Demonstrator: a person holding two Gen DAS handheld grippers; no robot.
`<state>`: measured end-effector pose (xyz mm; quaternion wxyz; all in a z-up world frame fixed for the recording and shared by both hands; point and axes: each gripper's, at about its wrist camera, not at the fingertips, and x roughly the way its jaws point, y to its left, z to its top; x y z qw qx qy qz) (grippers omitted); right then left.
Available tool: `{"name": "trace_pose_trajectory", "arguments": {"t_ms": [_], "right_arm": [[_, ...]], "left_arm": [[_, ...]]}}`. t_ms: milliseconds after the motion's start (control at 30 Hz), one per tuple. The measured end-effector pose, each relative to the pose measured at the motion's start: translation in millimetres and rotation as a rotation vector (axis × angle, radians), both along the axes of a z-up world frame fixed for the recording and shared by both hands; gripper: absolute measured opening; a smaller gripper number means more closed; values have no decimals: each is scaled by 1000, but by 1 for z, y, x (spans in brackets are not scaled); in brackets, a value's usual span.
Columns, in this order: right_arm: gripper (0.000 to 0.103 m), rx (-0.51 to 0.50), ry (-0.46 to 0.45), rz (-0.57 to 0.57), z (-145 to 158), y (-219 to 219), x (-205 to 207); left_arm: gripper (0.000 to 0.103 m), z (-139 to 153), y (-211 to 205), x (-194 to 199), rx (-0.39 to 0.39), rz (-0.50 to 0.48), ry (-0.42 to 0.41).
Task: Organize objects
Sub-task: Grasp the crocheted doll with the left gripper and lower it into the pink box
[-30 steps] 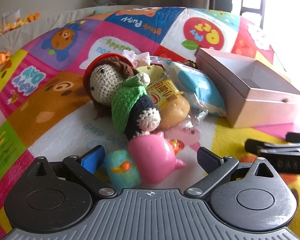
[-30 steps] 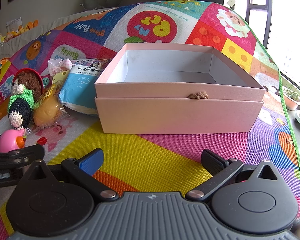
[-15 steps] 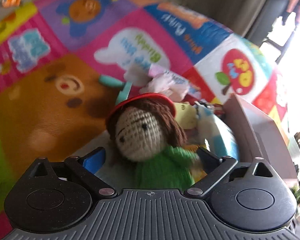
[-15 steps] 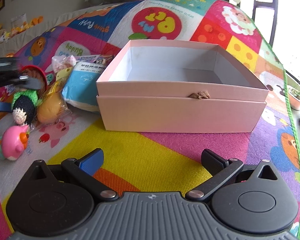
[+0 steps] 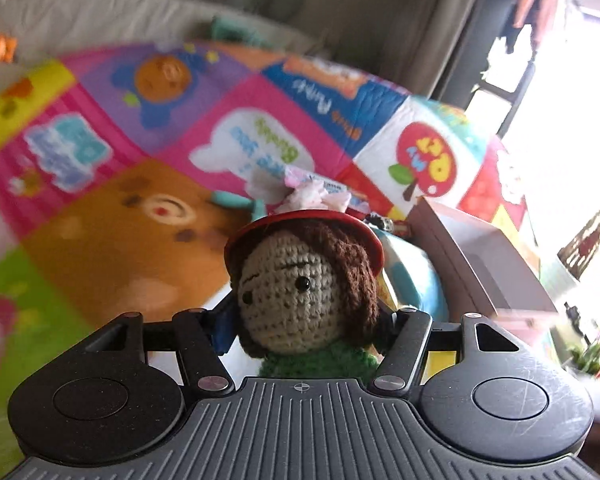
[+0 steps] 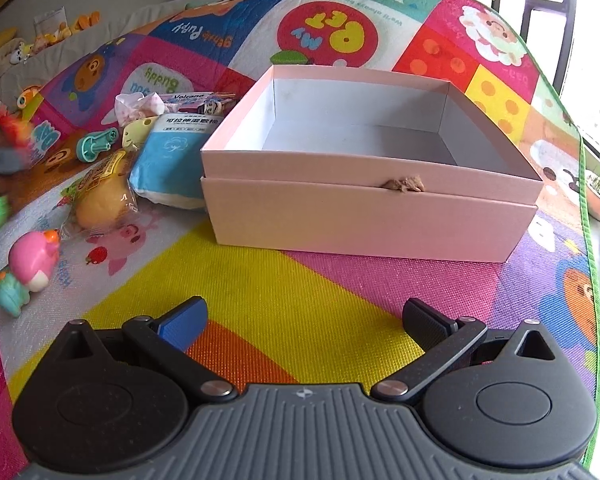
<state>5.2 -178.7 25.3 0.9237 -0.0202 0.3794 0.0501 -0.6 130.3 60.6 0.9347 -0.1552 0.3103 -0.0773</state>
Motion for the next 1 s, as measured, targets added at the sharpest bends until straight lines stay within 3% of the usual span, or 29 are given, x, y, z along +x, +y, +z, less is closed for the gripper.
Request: {"name": "trace_pose_trajectory", "arguments": {"t_ms": [100, 233, 400, 500, 567, 633, 833, 1000], "right_arm": [[103, 58, -2, 104, 5, 10, -5], [103, 124, -62, 387, 20, 60, -29], [98, 58, -120, 594, 25, 126, -35], [86, 45, -50, 590, 15, 145, -13], [61, 62, -6, 552, 11, 148, -1], [47, 110, 0, 540, 18, 140, -4], [34, 106, -120, 507, 46, 69, -54], [27, 103, -180, 349, 57, -5, -84]], "left_arm": [[68, 4, 18, -38, 56, 26, -29], [68, 1, 39, -61, 93, 78, -9], [68, -3, 59, -81, 58, 111, 7], [68, -7, 59, -84, 53, 114, 25], [68, -8, 55, -85, 55, 109, 41], [68, -7, 44, -87, 67, 84, 48], [68, -3, -2, -85, 79, -27, 75], [68, 18, -51, -57, 42, -157, 70]]}}
